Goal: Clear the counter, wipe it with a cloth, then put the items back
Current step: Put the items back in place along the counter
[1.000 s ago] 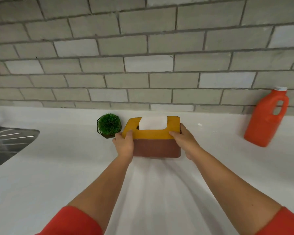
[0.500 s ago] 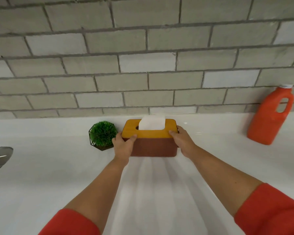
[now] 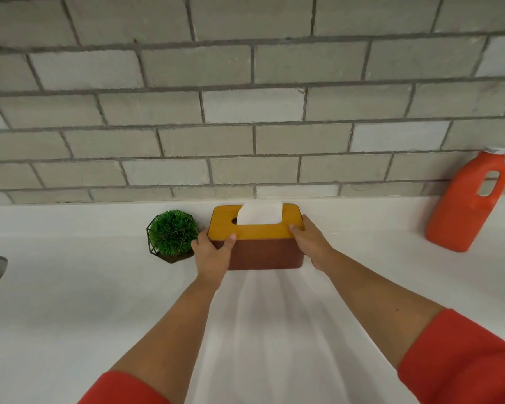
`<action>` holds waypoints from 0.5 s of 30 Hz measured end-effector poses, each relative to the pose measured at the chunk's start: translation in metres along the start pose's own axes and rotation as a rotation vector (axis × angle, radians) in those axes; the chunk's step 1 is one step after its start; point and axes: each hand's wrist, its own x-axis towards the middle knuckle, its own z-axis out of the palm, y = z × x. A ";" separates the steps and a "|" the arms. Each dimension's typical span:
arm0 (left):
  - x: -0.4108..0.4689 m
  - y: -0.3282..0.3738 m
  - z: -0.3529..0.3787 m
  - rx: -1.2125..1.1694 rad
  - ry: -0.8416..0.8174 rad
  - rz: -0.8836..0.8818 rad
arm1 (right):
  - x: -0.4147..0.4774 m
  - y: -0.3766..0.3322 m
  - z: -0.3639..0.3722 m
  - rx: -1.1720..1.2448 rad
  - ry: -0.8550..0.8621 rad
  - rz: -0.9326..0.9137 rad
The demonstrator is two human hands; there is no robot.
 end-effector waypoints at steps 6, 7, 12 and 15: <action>0.001 0.006 0.005 0.054 -0.015 -0.011 | -0.001 -0.002 -0.001 -0.113 0.010 -0.028; 0.001 0.007 0.006 0.069 -0.015 -0.012 | -0.002 -0.002 -0.002 -0.122 0.010 -0.033; -0.003 0.005 0.009 0.090 -0.006 0.051 | -0.009 0.004 -0.008 -0.123 0.023 -0.045; -0.006 0.006 0.013 0.121 0.065 0.037 | -0.015 0.011 -0.019 -0.102 0.051 -0.009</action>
